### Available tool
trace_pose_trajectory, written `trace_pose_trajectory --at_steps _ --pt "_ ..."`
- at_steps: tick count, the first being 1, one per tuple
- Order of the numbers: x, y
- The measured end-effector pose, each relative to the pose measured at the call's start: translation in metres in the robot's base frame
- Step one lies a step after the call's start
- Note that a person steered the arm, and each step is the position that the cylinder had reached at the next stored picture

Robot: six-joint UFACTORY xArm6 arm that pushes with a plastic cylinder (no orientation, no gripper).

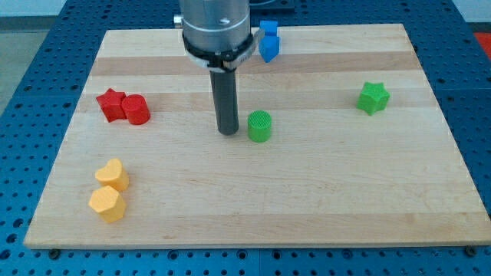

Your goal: Move the green circle to the bottom of the green star

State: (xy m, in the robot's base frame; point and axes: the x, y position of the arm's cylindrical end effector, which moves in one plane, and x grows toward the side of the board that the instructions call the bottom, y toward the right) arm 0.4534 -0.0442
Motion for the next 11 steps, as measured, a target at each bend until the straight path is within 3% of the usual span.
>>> trace_pose_trajectory --at_steps 2,4,7,11 --pt "0.000 0.017" --pt "-0.001 0.087" --pt "-0.032 0.101" --pt "-0.032 0.197"
